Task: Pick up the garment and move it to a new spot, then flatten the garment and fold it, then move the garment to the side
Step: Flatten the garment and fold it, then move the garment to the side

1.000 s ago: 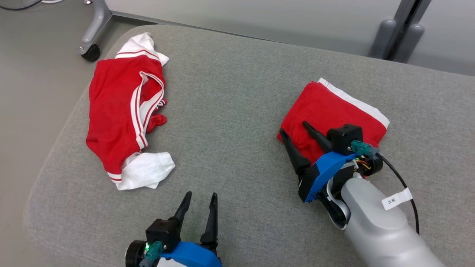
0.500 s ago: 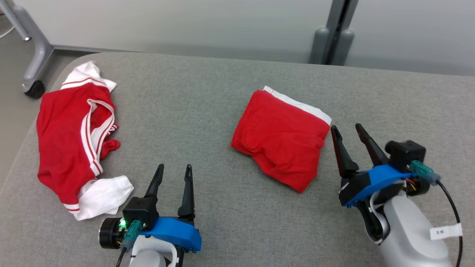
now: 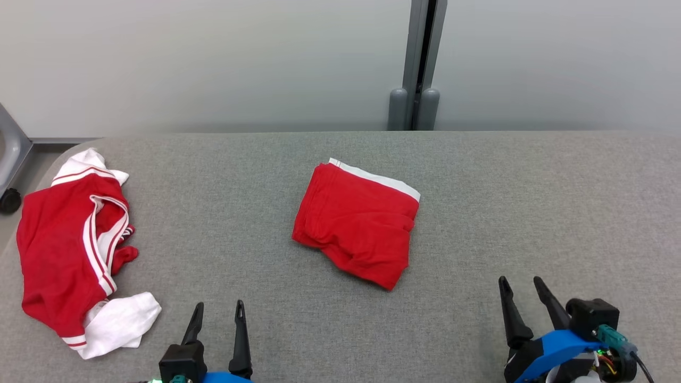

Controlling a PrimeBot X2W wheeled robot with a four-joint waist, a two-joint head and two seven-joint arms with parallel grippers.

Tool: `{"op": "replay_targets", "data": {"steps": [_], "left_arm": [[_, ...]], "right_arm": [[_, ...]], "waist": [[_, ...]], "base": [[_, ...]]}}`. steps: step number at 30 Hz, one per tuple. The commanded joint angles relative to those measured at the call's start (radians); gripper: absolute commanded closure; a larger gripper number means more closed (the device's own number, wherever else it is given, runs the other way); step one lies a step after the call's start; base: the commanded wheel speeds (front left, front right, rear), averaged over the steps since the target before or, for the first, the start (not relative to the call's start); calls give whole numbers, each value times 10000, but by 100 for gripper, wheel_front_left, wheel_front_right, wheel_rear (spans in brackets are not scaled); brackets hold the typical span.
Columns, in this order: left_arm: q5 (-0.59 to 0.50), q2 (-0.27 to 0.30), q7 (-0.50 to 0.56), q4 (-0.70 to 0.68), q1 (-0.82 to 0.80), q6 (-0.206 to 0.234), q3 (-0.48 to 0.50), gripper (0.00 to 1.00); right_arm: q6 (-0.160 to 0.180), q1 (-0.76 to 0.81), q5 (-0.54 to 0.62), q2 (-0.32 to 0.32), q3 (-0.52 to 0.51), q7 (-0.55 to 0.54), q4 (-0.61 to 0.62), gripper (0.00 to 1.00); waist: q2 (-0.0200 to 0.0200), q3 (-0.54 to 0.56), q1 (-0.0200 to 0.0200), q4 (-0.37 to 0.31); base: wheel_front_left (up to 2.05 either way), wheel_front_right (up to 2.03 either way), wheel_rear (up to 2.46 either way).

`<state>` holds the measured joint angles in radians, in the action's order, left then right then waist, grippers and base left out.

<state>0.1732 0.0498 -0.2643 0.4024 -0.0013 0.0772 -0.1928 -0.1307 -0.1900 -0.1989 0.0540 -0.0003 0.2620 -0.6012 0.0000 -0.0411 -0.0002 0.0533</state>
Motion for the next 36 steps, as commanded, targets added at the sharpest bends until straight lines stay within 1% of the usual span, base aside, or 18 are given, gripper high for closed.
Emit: {"op": "replay_targets", "data": {"steps": [1, 4, 10, 13, 18, 22, 26, 31, 32, 33, 34, 35, 36], "left_arm": [[-40, 13, 0, -57, 84, 19, 36, 0], [-71, 11, 0, -76, 174, -15, 18, 0], [-86, 11, 0, -99, -37, -80, -66, 0], [149, 11, 0, -67, -311, -176, -364, 0], [514, 13, 0, -175, -897, -127, -1049, 0], [745, 13, 0, -222, -1296, -54, -1544, 0], [918, 10, 0, -167, -1497, 1, -1800, 0], [1021, 7, 0, -218, -1686, 48, -2022, 0], [1050, 11, 0, -221, -1731, 53, -2061, 0], [1070, 10, 0, -222, -1765, 37, -2117, 0], [1080, 7, 0, -213, -1793, 39, -2165, 0], [1075, 7, 0, -224, -1824, 55, -2200, 0], [1086, 7, 0, -245, -1849, 61, -2212, 0]], "right_arm": [[-1, 168, 9, -32, 58, 35, 62, 0], [-1, 338, -287, -29, 195, 36, 97, 0], [-1, 176, -406, -30, 300, 36, 118, 0], [-1, -206, -177, -34, 600, 35, -40, 0], [-1, -1664, -272, -22, 1206, 35, -467, 0], [-1, -2917, -312, -18, 1492, 32, -1162, 0], [-1, -3771, -142, -18, 1664, -22, -2114, 0], [-1, -4305, 110, -8, 1280, -316, -3552, 0], [1, -4317, 157, -9, 1175, -385, -3870, 18], [1, -4283, 156, -8, 1048, -449, -4159, 56], [2, -4264, 81, -9, 952, -451, -4397, 92], [5, -4251, 32, -10, 889, -422, -4584, 100], [8, -4213, 8, -8, 852, -405, -4750, 100]], "waist": [[0, 80, 2, -58], [0, 137, 2, -97], [0, -46, 2, -43], [0, -431, 2, 206], [0, -1417, 2, 814], [0, -2052, 2, 1305], [0, -2411, 2, 1658], [0, -2692, 2, 1928], [0, -2722, 2, 1959], [0, -2738, 2, 1976], [0, -2751, 2, 1987], [0, -2757, 2, 1983], [0, -2762, 2, 1955]], "base": [[0, 0, 0], [0, 0, 0], [0, 0, 0], [0, 0, 0], [0, 0, 0], [0, 0, 0], [0, 0, 0], [0, 0, 0], [0, 0, 0], [0, 0, 0], [0, 0, 0], [0, 0, 0], [0, 0, 0]]}}
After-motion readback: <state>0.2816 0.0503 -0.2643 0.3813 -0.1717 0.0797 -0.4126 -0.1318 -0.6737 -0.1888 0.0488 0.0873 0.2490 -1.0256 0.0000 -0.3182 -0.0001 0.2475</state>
